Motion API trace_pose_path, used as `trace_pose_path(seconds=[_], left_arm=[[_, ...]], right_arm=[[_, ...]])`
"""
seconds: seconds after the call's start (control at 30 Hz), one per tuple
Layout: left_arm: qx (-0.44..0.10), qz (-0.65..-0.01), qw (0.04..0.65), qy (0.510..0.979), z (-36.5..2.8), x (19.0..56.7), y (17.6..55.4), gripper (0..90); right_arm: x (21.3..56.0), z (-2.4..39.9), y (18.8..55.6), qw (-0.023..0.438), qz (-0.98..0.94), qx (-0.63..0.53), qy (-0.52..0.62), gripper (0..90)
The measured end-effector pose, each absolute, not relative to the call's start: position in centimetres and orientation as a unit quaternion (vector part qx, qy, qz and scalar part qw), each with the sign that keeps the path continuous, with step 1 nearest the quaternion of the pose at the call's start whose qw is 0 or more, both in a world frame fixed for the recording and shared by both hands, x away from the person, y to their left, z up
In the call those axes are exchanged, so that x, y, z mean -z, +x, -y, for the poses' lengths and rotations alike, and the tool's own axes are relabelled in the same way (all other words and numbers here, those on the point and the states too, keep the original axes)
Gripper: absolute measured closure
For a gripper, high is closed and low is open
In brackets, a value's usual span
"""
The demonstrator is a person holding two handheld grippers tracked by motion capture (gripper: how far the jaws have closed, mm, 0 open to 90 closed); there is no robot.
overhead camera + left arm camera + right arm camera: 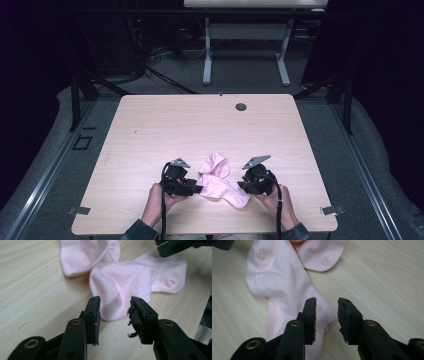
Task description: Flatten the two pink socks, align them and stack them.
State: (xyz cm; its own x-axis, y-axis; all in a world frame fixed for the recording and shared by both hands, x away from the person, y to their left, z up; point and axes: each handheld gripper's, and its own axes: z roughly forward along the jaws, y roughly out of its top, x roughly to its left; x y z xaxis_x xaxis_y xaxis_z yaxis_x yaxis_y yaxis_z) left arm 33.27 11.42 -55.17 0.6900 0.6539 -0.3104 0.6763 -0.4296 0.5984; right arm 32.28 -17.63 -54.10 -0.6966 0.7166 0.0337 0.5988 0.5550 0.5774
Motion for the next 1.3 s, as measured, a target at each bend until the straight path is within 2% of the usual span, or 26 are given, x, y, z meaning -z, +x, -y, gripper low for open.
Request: trace_pose_path(seconds=[0.03,0.13,0.27,0.33,0.53,0.57,0.73,0.97,1.3], left_arm=[[0.016,-0.395,0.363,0.844,-11.5,55.3,33.4,51.7],[0.002,-0.396,0.355,0.847,-11.1,55.4,33.7,46.5],[-0.017,-0.381,0.33,0.864,-10.0,55.7,33.7,46.1],[-0.021,-0.378,0.324,0.867,-9.6,55.8,33.7,49.5],[-0.039,-0.364,0.304,0.879,-8.7,56.3,33.4,72.3],[-0.043,-0.363,0.301,0.881,-8.7,56.3,33.3,72.3],[-0.05,-0.36,0.3,0.882,-8.8,56.5,33.1,85.2],[-0.07,-0.353,0.297,0.884,-8.7,56.3,32.4,87.0],[-0.083,-0.371,0.33,0.864,-11.0,56.2,28.8,87.3]], right_arm=[[53.7,18.2,31.8,0.101,-0.87,-0.293,0.383,60.9],[53.3,19.0,31.0,0.097,-0.86,-0.3,0.402,57.5],[53.9,19.1,30.0,0.079,-0.857,-0.29,0.42,55.1],[54.2,19.0,29.8,0.075,-0.86,-0.282,0.419,55.1],[55.6,18.2,29.7,0.076,-0.868,-0.26,0.417,60.0],[55.7,18.2,29.7,0.076,-0.869,-0.257,0.417,61.9],[56.2,18.0,29.6,0.082,-0.868,-0.268,0.409,74.0],[56.0,18.1,29.6,0.086,-0.87,-0.274,0.402,81.0],[55.6,17.9,29.1,0.075,-0.878,-0.283,0.379,81.4]])
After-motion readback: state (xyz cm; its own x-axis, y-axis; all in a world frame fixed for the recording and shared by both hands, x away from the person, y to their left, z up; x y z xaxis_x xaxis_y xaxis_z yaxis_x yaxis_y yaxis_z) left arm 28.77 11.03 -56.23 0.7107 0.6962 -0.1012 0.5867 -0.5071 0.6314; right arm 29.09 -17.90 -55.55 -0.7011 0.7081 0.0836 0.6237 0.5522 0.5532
